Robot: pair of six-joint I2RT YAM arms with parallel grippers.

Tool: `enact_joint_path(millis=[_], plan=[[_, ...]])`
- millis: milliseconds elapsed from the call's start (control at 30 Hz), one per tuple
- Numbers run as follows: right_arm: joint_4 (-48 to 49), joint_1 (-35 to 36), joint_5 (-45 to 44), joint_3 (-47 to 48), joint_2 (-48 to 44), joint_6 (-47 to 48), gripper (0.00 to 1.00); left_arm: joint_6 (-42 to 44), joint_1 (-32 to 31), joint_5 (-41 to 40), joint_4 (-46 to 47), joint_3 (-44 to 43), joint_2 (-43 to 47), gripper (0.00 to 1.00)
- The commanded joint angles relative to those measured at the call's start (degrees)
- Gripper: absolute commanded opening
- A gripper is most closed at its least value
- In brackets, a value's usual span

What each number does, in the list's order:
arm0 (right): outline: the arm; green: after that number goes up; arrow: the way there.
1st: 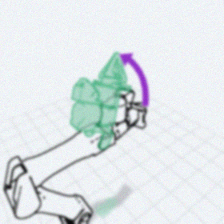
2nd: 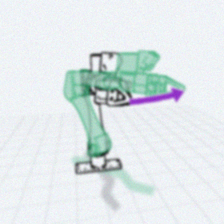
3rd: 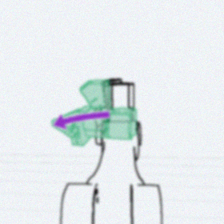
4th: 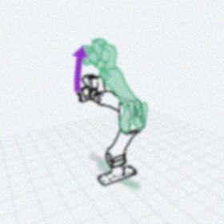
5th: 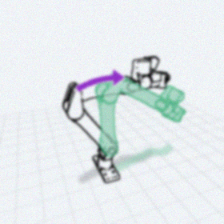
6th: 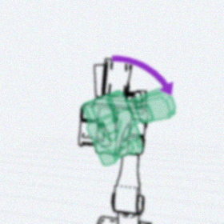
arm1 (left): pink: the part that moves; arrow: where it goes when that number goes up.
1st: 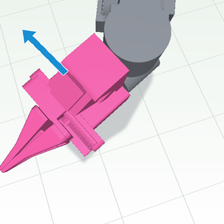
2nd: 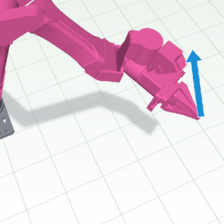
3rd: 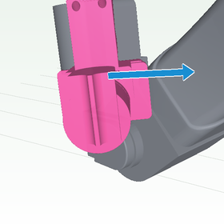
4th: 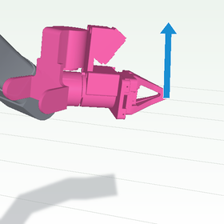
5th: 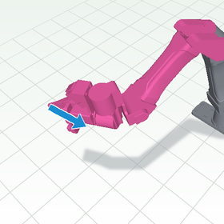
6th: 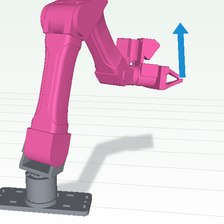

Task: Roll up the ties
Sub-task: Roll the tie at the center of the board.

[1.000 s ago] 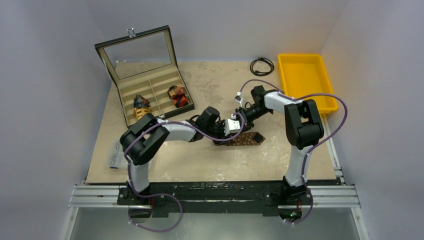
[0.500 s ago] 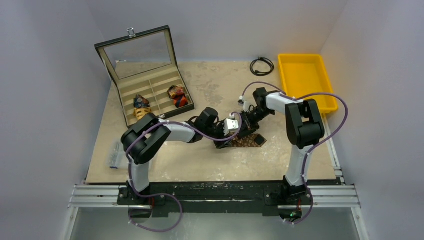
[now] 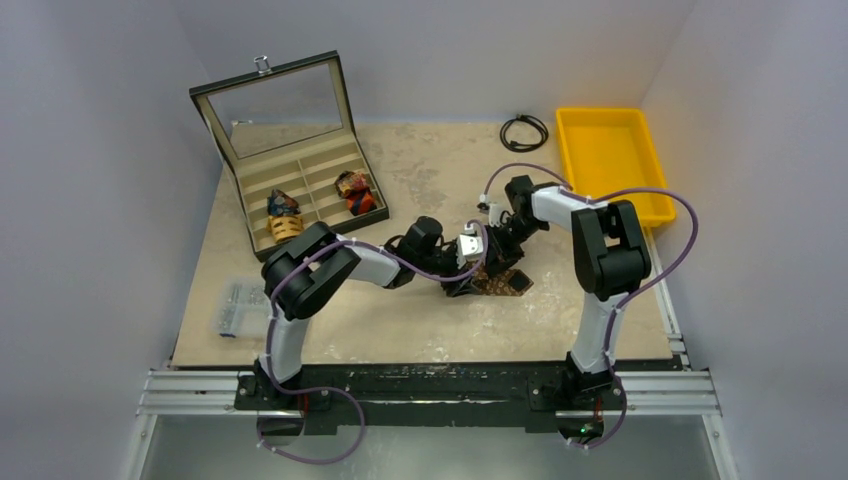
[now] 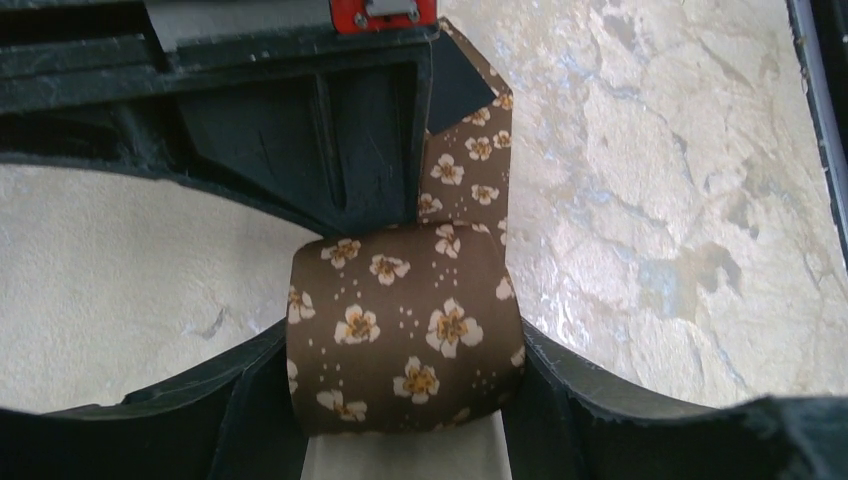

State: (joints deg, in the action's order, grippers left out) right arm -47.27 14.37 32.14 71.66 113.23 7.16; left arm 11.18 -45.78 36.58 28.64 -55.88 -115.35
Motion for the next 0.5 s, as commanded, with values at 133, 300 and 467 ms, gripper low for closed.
enact_joint_path(millis=[133, 300, 467], plan=[[4.2, 0.92, -8.55, -2.65, 1.29, 2.95, 0.0, -4.33, -2.03, -2.0, 2.91, -2.98, -3.8, 0.53], [4.64, 1.26, -6.81, 0.62, 3.94, 3.42, 0.0, -1.14, -2.35, -5.84, -1.23, -0.33, -1.99, 0.24], [2.84, 1.52, -3.82, 7.98, 5.66, 4.95, 0.0, 0.91, -1.95, -8.44, -3.24, 7.13, 1.88, 0.13]])
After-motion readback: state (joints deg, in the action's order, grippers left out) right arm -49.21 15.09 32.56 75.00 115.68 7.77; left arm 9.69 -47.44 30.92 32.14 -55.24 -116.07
